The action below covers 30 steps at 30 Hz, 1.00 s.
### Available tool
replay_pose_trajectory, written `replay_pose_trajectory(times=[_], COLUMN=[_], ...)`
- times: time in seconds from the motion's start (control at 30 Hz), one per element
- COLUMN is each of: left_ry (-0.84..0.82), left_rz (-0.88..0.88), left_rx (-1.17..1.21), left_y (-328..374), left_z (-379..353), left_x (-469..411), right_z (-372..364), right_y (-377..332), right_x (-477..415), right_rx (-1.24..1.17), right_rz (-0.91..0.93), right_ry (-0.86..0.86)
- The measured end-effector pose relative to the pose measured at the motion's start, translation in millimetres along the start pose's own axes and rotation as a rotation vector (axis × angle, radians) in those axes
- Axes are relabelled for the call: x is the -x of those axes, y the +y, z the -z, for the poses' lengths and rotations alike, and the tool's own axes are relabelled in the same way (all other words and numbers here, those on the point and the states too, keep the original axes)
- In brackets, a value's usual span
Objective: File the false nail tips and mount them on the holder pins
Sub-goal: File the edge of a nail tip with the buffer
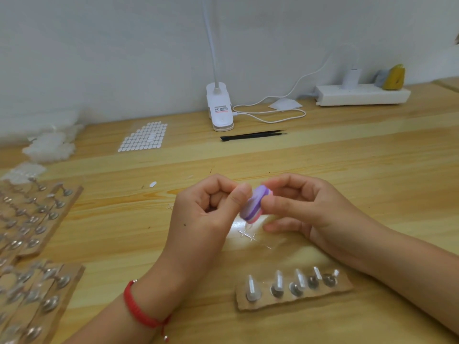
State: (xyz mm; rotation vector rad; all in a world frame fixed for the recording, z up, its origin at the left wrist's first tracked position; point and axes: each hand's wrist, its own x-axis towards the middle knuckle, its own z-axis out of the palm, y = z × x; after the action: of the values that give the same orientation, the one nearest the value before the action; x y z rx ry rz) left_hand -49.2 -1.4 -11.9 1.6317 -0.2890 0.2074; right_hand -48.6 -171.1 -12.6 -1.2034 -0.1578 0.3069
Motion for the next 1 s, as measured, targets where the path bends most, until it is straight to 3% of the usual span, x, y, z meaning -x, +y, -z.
replay_pose_trajectory(times=[0.2, 0.33, 0.5, 0.63, 0.77, 0.93, 1.0], left_ry=[0.003, -0.003, -0.012, -0.054, -0.095, -0.049, -0.077], left_rz=[0.020, 0.010, 0.026, 0.021, 0.013, -0.028, -0.045], left_rx=[0.012, 0.009, 0.019, 0.014, -0.013, -0.034, -0.055], left_y=[-2.9, -2.6, -3.7, -2.7, -2.2, -4.5, -4.7], left_z=[3.0, 3.1, 3.1, 3.5, 2.0, 2.1, 0.7], left_x=[-1.9, -2.5, -3.5, -3.2, -1.4, -2.2, -1.5], right_z=[2.4, -3.3, 1.4, -3.3, 1.7, -4.1, -0.6], right_y=[-0.1, 0.7, 0.4, 2.5, 1.4, 0.0, 0.9], right_x=[-1.8, 0.0, -1.4, 0.7, -2.0, 0.3, -2.1], right_rx=[-0.102, 0.040, -0.100, 0.097, -0.080, 0.065, 0.003], right_rz=[0.014, 0.031, 0.030, 0.046, 0.035, 0.021, 0.036], right_ry=[0.087, -0.003, 0.078, -0.022, 0.083, -0.053, 0.010])
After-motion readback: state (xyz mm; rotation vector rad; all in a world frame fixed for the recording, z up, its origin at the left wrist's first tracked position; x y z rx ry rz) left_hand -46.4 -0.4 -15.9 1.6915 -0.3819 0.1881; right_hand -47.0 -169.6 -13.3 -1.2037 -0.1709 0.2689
